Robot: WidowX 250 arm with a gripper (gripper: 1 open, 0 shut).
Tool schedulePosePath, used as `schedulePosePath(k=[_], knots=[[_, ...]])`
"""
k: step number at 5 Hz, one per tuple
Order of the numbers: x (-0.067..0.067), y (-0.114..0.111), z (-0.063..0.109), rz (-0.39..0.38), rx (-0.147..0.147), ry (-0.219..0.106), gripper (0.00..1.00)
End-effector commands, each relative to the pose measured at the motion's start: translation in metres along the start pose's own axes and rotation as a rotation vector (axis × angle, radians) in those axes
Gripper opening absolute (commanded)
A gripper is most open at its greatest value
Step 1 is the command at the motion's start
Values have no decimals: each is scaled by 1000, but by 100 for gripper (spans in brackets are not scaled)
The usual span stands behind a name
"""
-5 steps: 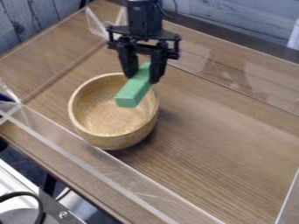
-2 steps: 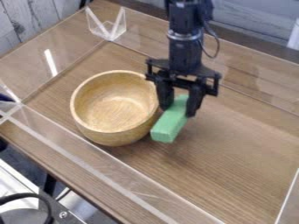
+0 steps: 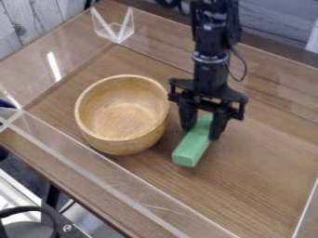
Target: Remove the green block from inside the brown bowl and put it on the table
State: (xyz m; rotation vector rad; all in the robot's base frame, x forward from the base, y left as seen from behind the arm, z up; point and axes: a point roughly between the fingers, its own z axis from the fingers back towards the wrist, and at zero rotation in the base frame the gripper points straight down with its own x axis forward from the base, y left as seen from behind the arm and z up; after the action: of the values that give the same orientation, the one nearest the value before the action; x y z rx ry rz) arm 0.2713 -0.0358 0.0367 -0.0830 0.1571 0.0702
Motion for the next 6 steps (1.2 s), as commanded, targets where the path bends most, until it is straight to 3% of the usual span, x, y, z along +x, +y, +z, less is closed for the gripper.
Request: schedulePosePath(k=[1, 6], knots=[[6, -2, 9, -12, -7, -43, 0], [5, -2, 12, -35, -24, -33, 0]])
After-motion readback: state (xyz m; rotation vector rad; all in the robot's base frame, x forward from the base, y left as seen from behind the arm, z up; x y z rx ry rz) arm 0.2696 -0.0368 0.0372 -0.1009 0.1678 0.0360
